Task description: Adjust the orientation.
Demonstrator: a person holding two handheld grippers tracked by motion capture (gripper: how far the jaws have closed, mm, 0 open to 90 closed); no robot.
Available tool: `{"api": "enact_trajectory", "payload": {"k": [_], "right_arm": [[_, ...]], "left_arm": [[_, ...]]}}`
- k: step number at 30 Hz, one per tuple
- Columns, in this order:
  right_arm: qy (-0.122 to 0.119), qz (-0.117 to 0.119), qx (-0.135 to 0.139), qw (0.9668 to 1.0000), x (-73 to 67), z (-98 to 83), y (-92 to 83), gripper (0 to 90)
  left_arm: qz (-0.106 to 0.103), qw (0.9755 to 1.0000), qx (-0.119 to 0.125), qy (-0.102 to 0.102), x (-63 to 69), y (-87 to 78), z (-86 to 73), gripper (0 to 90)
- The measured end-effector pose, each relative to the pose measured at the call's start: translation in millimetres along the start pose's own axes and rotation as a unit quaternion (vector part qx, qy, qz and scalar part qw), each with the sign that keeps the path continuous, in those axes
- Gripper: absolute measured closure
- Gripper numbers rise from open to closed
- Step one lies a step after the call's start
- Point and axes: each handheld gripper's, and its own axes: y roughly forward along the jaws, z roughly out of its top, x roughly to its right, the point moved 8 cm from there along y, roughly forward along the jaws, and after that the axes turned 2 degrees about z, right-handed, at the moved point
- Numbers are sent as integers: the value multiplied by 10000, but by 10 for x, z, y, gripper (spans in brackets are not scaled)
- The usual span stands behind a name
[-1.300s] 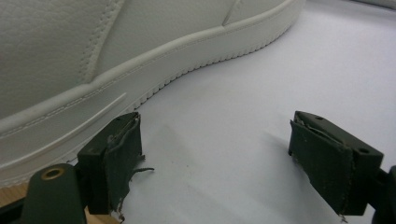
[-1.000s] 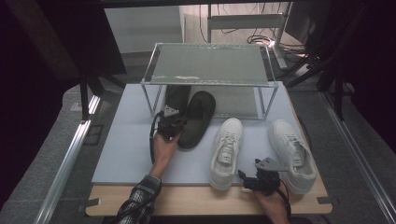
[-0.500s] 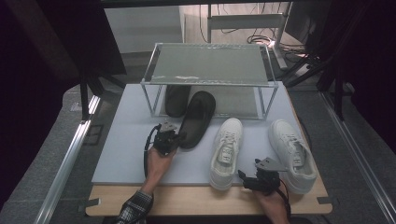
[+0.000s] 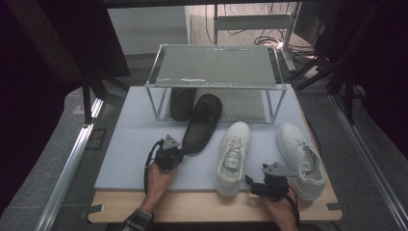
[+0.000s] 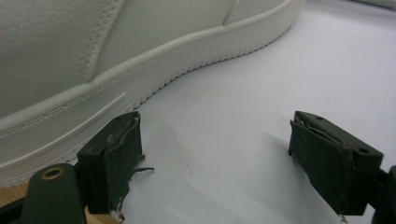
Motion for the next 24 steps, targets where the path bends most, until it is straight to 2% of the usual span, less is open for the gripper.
{"api": "enact_trajectory", "payload": {"k": [2,6,17,24], "right_arm": [[-3,-4,-6,10000,1,-1,-1,175],[-3,-4,-6,10000,1,0,-1,175],[2,2,0,10000,0,0,0,175],[0,1,1,10000,1,0,0,175]], "left_arm": [[73,10000,-45,48,2,25,-23,900],[64,10000,-58,-47,-9,74,-30,900],[281,9995,-52,-93,-16,210,78,900],[296,9995,-48,-79,10,305,155,900]]}}
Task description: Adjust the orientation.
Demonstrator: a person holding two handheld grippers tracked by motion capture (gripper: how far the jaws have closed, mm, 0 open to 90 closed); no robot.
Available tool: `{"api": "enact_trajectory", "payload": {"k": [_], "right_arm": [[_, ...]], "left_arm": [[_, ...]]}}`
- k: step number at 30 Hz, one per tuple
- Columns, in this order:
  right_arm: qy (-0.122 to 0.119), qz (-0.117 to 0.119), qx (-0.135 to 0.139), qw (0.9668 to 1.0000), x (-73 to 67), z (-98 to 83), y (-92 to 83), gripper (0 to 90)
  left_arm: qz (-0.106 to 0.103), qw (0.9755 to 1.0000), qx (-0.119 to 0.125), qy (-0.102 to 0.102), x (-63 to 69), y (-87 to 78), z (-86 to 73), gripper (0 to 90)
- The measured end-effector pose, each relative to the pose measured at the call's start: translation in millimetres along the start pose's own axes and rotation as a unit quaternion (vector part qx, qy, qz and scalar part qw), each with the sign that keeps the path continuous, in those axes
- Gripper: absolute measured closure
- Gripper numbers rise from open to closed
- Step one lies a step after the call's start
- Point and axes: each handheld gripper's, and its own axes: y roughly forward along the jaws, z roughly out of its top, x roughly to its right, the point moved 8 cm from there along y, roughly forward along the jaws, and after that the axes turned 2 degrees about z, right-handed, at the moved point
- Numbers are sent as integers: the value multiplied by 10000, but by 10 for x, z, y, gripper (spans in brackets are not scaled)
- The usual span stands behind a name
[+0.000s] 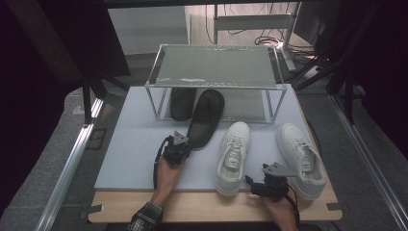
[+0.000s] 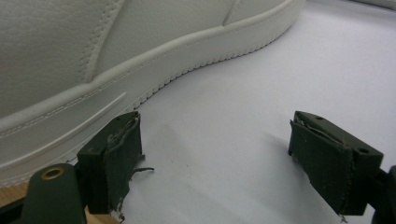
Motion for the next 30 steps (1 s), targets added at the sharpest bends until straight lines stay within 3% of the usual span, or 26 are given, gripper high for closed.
{"api": "enact_trajectory", "payload": {"k": [15,26,30], "right_arm": [[-3,-4,-7,10000,1,-1,-1,175],[-2,1,1,10000,0,0,0,175],[1,1,0,10000,0,0,0,175]], "left_arm": [[-75,9998,154,26,103,85,197,899],[-7,9997,220,-69,73,164,345,898],[-53,9998,204,50,150,180,386,898]]}}
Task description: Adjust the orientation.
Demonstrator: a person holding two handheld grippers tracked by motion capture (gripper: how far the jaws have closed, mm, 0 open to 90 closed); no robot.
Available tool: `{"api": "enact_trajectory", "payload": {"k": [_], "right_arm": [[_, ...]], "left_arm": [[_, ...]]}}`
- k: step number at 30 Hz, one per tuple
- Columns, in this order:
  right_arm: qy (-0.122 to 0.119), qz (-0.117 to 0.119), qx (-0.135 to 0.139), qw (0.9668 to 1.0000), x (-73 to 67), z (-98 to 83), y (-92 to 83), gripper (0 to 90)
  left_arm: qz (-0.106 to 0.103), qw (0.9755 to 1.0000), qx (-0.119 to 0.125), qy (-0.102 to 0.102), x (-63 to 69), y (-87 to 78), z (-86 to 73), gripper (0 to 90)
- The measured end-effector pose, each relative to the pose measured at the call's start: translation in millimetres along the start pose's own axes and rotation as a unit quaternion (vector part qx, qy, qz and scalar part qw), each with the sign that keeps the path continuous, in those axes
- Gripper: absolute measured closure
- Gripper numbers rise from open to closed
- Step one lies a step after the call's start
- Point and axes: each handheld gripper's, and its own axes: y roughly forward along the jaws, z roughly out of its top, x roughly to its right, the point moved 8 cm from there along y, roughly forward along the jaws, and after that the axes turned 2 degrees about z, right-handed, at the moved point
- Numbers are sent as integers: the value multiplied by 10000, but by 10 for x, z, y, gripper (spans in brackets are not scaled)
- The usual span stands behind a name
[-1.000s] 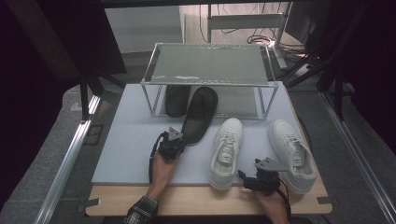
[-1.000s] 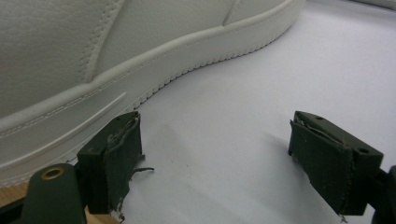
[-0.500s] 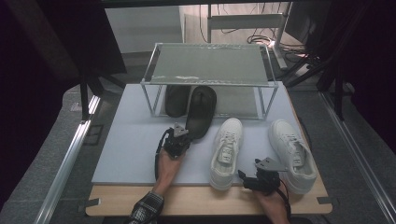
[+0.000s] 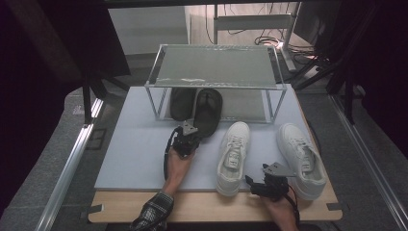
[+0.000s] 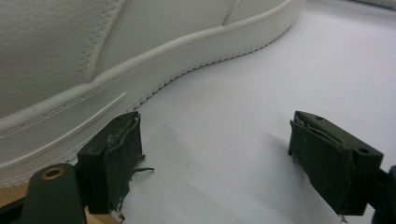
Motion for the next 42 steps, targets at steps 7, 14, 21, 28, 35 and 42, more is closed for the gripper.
{"api": "enact_trajectory", "payload": {"k": [7,14,21,28,35,42], "right_arm": [[-4,0,2,10000,0,0,0,175],[-4,1,3,10000,1,0,0,175],[7,1,0,10000,0,-1,-1,175],[3,3,11,10000,1,0,1,175],[7,9,8,10000,0,0,1,175],[9,11,8,10000,0,0,1,175]], "left_arm": [[61,10000,-26,58,52,98,30,898],[150,9999,-26,53,21,188,86,898],[212,9997,-10,-77,-66,300,143,898],[311,9994,-42,-167,-176,405,207,898],[397,9990,-92,-166,-234,481,255,898],[417,9987,-121,-263,-297,526,275,897]]}}
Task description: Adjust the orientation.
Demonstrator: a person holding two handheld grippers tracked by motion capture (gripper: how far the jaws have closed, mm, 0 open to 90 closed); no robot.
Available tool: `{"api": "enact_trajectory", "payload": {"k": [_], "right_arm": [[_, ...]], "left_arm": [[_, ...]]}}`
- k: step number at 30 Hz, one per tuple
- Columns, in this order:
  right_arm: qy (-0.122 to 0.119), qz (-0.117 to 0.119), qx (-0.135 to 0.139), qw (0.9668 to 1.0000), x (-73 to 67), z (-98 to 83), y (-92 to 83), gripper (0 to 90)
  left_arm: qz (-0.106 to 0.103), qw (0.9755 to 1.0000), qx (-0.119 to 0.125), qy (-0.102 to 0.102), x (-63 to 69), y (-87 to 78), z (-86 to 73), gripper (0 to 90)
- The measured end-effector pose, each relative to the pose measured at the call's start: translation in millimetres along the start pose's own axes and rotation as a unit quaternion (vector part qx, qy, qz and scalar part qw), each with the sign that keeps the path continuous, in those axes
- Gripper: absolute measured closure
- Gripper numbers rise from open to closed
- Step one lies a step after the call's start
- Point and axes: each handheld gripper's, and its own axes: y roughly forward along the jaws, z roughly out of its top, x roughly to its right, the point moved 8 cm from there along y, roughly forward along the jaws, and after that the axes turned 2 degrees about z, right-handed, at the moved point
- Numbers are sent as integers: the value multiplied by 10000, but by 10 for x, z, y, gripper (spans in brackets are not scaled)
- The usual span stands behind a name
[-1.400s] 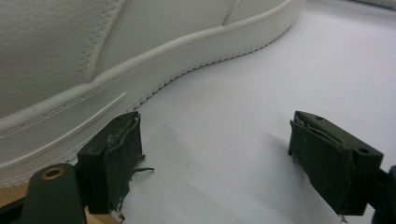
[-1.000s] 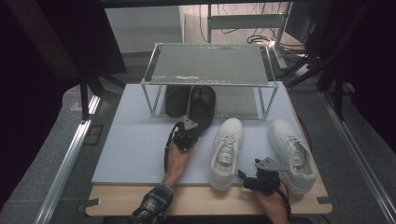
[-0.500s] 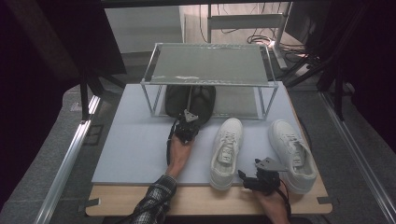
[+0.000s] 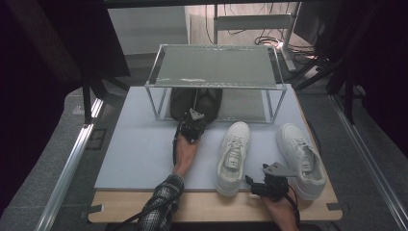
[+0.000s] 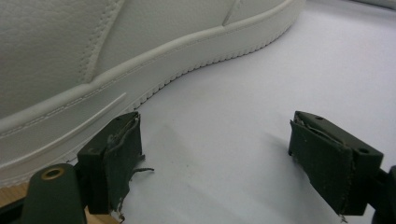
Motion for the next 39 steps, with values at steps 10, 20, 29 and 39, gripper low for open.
{"api": "enact_trajectory", "payload": {"k": [10,20,29,39], "right_arm": [[0,1,0,10000,1,0,0,175],[1,4,1,10000,0,0,-1,175],[3,4,4,10000,1,0,-1,175],[0,0,1,10000,-1,0,0,175]], "left_arm": [[0,10000,8,-89,-44,66,29,880],[-48,9998,-32,-207,-55,86,65,876],[-228,9997,92,-95,38,-39,110,876],[-390,9991,118,87,102,-178,81,863]]}}
